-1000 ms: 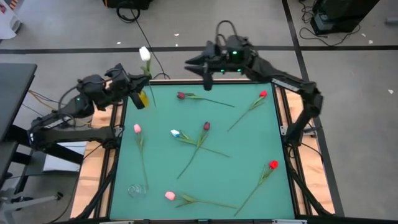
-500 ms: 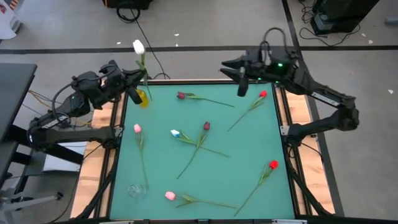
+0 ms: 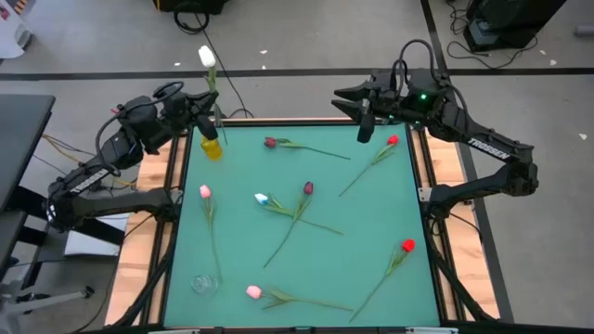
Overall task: Sort flowers into vase by color
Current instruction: Put the right white flower into the yellow vase
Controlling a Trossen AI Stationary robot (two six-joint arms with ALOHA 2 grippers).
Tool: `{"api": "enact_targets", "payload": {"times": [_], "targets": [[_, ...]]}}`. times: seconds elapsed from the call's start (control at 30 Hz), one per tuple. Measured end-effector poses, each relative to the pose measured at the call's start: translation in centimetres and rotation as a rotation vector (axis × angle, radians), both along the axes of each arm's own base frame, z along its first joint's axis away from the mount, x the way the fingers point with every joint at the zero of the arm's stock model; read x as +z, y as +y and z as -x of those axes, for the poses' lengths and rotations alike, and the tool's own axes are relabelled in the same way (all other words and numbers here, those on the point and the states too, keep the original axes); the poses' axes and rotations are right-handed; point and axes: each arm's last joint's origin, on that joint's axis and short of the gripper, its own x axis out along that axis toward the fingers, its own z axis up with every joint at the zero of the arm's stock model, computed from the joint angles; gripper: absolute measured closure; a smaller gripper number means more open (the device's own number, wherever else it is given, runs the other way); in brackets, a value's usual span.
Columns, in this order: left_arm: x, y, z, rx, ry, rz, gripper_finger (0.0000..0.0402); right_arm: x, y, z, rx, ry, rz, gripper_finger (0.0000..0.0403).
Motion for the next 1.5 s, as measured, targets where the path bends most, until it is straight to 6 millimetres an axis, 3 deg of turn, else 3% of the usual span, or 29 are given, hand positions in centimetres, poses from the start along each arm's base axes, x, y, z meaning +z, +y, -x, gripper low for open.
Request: {"api": "enact_targets", "payload": {"times": [0.27, 0.47, 0.6, 0.9, 1.13, 1.5], "targets": [[-1.2, 0.8, 2.3, 0.089, 0.101, 0.016, 0.0389, 0.0, 0.0, 0.0, 0.0, -0.002, 0.001, 0.0254], [-6.1, 0.1, 4.0, 0.065, 0.081, 0.018, 0.0389, 0.0, 0.0, 0.0, 0.0, -0.002, 0.001, 0.0254], [-7.9, -0.3, 4.6, 0.067, 0.031, 0.0, 0.0389, 0.0, 0.0, 0.0, 0.0, -0.003, 0.001, 0.0254], [-7.8, 0.8, 5.4, 0.224, -0.045, -0.206, 0.0389, 0.0, 0.0, 0.0, 0.0, -0.002, 0.001, 0.0255], [-8.2, 2.1, 5.7, 0.364, -0.03, -0.164, 0.039, 0.1, 0.0, 0.0, 0.0, -0.003, 0.001, 0.0255], [-9.1, 2.9, 5.5, 0.408, -0.03, -0.153, 0.039, 0.0, 0.0, 0.0, 0.0, -0.002, 0.001, 0.0255]]}}
